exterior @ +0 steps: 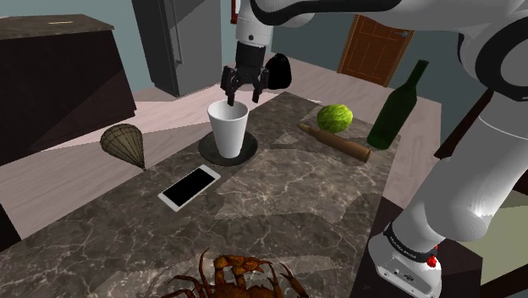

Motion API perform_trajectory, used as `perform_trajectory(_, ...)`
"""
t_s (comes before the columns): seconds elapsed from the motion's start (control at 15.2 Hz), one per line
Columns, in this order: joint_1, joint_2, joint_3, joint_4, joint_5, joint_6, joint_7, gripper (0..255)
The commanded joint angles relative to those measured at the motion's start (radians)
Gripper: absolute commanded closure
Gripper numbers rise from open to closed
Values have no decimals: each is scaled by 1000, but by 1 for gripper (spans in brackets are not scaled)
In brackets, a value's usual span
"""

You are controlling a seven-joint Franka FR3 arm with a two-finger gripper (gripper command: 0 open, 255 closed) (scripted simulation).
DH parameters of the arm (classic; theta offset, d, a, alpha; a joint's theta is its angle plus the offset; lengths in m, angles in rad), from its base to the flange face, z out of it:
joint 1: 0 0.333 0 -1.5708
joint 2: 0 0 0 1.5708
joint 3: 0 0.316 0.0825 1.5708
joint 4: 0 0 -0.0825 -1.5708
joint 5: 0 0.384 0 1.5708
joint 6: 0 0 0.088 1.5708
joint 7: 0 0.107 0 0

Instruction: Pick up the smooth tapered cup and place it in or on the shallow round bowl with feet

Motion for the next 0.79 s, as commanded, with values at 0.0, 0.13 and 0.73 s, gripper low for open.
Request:
perform_trajectory(0.0, -2, 1, -2, 35, -1, -34, 1, 0)
perform_trajectory(0.13, -6, 8, -5, 110, -3, -103, 4, 0)
perform_trajectory(0.73, -7, 13, -6, 142, -4, -130, 5, 0)
